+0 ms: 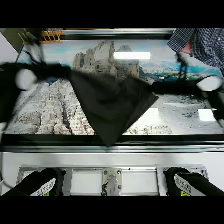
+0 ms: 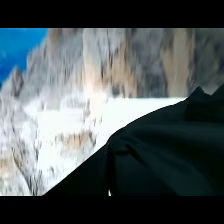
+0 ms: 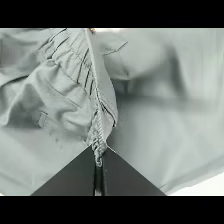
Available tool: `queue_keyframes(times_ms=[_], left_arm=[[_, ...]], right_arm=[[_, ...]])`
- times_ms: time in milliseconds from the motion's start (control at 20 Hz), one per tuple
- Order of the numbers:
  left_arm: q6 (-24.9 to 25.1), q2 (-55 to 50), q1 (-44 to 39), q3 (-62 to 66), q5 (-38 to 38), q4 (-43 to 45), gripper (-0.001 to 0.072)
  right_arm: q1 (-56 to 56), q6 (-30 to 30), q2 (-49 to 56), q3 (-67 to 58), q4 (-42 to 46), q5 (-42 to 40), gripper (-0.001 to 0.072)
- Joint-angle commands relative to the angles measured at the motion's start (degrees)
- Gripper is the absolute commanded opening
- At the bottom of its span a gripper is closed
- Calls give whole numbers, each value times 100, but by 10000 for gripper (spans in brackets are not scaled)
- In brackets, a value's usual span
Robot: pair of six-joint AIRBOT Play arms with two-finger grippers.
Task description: Fold the clothes and pants, and hang the long-sleeved shirts on hangers.
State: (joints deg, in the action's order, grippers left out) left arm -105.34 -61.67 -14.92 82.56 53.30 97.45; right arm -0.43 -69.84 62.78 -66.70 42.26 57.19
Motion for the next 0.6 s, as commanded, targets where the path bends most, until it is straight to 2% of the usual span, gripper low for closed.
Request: queue_keyframes(times_ms=[0, 150, 250, 400, 550], left_arm=[[105, 898, -42, 1060, -638, 2, 4], [199, 1462, -304, 1628, -1231, 7, 4], [299, 1661, -481, 1891, -1615, 42, 4], [402, 1558, -533, 2127, -1882, 50, 4], [404, 898, -529, 2218, -1856, 50, 4]], right_arm=[[-15, 4, -997, -859, -861, 66, 21], [-13, 15, -1554, -1095, -1690, -125, 21], [-13, 48, -1797, -1095, -1937, -232, 21], [-13, 48, -1875, -1091, -1937, -232, 21], [-9, 39, -1777, -1049, -1445, -181, 20]])
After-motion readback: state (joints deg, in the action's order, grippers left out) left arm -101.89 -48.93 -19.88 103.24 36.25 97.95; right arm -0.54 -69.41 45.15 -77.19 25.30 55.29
